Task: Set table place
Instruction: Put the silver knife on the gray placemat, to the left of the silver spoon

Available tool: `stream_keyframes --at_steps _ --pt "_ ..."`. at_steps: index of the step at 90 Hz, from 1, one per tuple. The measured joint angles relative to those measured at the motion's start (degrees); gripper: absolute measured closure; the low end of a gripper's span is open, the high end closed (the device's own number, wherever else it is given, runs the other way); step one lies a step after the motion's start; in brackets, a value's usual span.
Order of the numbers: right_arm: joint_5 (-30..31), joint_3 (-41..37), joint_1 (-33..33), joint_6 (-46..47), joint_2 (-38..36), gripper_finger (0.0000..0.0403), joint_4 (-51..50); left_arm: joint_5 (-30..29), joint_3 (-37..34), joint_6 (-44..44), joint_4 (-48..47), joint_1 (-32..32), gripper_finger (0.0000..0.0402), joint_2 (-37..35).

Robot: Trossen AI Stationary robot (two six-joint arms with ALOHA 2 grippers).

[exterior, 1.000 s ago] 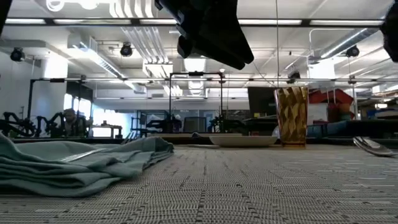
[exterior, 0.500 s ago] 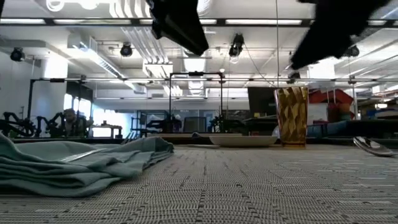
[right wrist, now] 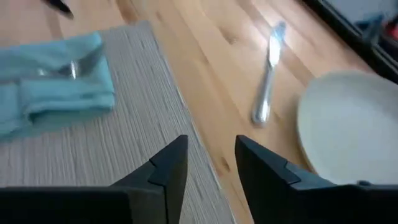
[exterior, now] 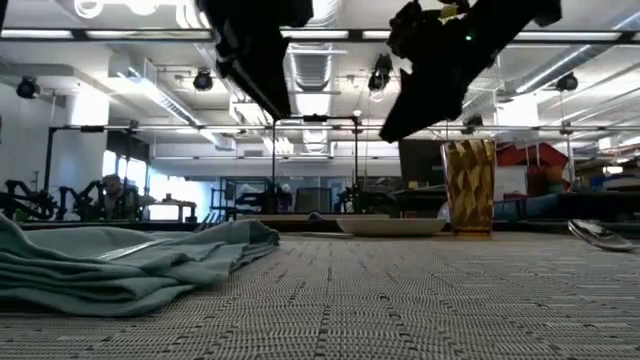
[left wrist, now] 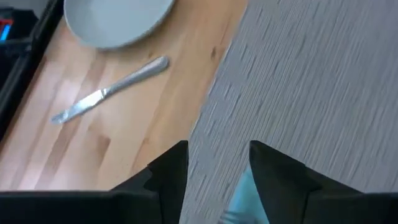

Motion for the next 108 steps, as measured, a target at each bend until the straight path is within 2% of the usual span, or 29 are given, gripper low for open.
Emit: stream_keyframes --at_steps 13,26,47,60,75,94,108 --pt "-0.1 0.0 -1.4 -3.5 2.4 0.0299 3.3 0.0 -7.6 -3.0 1.8 0.0 0.0267 -5.0" --pt "-1.1 0.0 -4.4 -5.7 4.3 0.0310 6.2 0.0 -17.1 -3.2 10.7 0.5 0.0278 -13.1" --pt "-11.5 0.4 -12.8 -4.6 9.2 0.0332 14.0 0.0 -32.2 2.3 31.6 4.4 0.0285 -24.5" --pt "-13.0 4.3 -15.2 -4.5 13.8 0.0348 12.8 0.4 -38.9 6.2 38.1 7.3 0.0283 -27.6" --pt "-13.0 11.5 -15.8 -7.4 19.7 0.0364 9.7 0.9 -41.2 9.6 38.3 11.2 0.0286 -29.0" --pt "-12.9 21.5 -17.8 -8.0 26.9 0.0378 0.5 10.0 -41.5 10.3 39.6 16.0 0.0287 -28.8" --pt "-12.9 23.2 -18.9 -4.6 29.1 0.0379 -1.3 14.1 -41.5 14.1 39.8 20.2 0.0287 -28.2"
